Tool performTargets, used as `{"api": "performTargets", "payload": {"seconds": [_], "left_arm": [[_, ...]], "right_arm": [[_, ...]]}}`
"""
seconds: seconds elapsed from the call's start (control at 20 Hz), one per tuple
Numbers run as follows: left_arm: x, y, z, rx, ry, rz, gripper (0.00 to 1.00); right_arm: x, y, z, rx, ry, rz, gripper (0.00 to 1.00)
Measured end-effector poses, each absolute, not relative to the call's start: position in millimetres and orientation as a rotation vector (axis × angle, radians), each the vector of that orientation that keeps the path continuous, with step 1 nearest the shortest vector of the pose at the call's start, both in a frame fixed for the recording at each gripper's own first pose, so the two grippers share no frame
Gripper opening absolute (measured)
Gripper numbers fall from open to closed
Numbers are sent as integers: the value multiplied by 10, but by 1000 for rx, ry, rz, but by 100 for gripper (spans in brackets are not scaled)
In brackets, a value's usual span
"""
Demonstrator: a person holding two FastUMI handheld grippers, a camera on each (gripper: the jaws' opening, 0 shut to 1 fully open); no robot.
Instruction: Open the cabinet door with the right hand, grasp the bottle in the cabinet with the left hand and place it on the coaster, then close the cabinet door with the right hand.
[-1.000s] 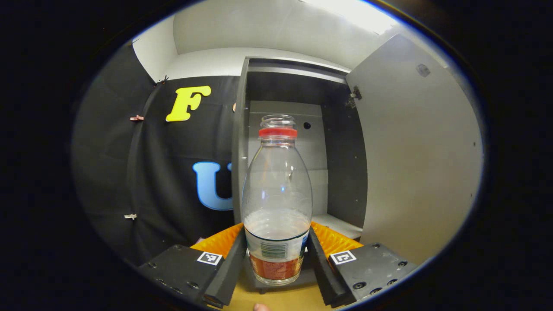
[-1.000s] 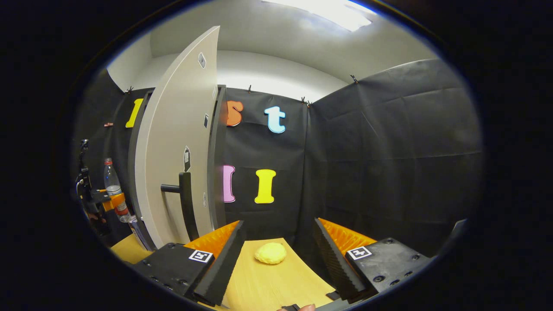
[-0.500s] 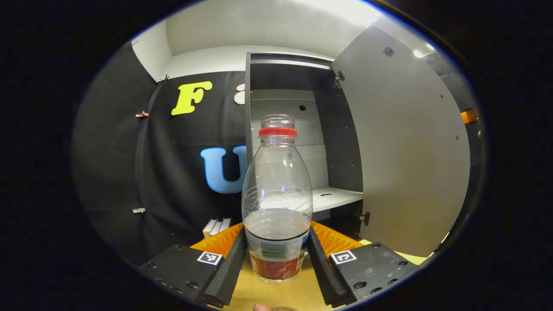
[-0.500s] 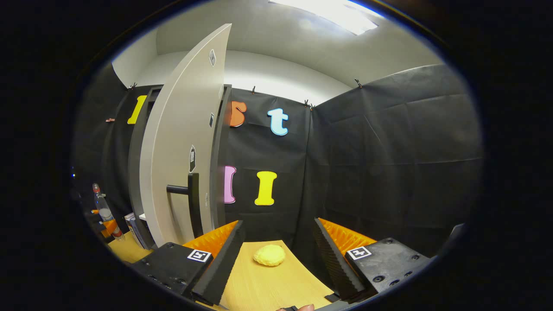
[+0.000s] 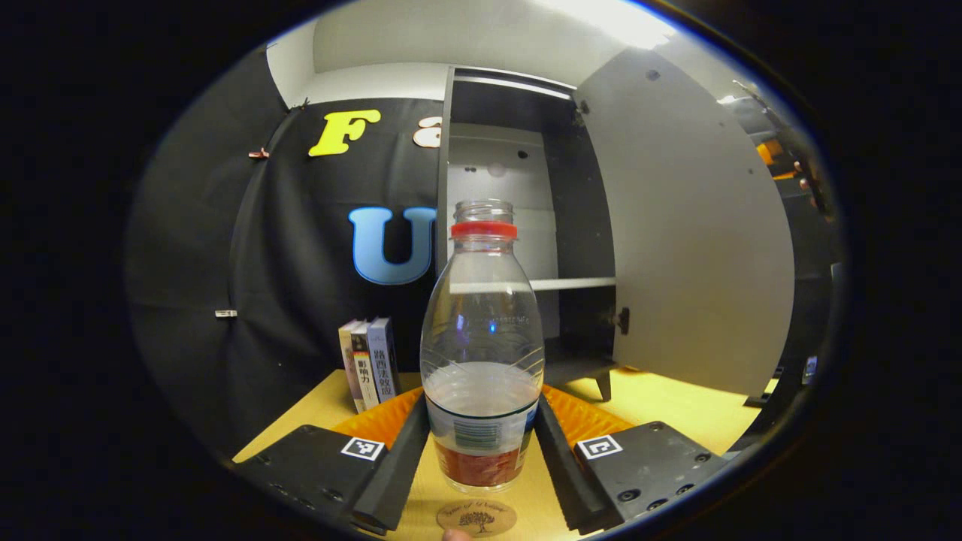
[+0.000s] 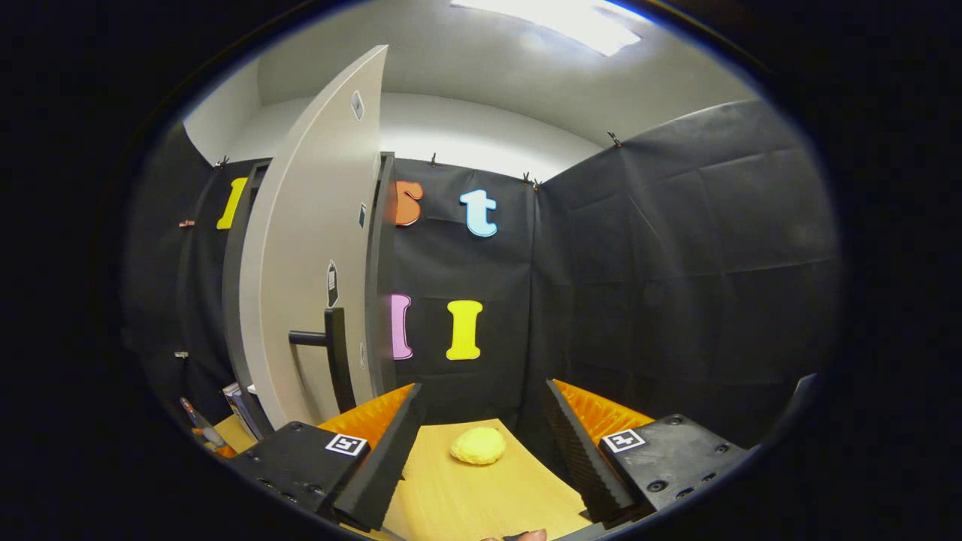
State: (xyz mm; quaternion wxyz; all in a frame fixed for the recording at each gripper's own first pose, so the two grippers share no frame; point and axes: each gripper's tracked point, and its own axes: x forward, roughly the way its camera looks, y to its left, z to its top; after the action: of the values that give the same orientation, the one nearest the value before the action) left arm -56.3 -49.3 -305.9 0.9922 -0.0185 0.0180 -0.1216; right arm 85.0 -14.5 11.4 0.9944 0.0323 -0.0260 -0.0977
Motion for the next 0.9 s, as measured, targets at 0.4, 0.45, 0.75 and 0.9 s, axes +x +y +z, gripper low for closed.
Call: {"api": "performTargets", "payload": {"seconds": [0.4,0.45,0.75,0.9], "left_arm": [[-560,-450,-3892,-58,107,-239,79],[-551,-451,-3965,-48,117,-237,79],[-571,-430,-4257,-62,147,-221,80],[-582,-400,-4269,-72,153,-199,81]], "right_arm": [[812,-269,74,23,-26,-246,97],[821,-268,74,21,-23,-246,97],[838,-204,32,32,-4,-240,98],[825,-231,19,19,2,-241,97]]}}
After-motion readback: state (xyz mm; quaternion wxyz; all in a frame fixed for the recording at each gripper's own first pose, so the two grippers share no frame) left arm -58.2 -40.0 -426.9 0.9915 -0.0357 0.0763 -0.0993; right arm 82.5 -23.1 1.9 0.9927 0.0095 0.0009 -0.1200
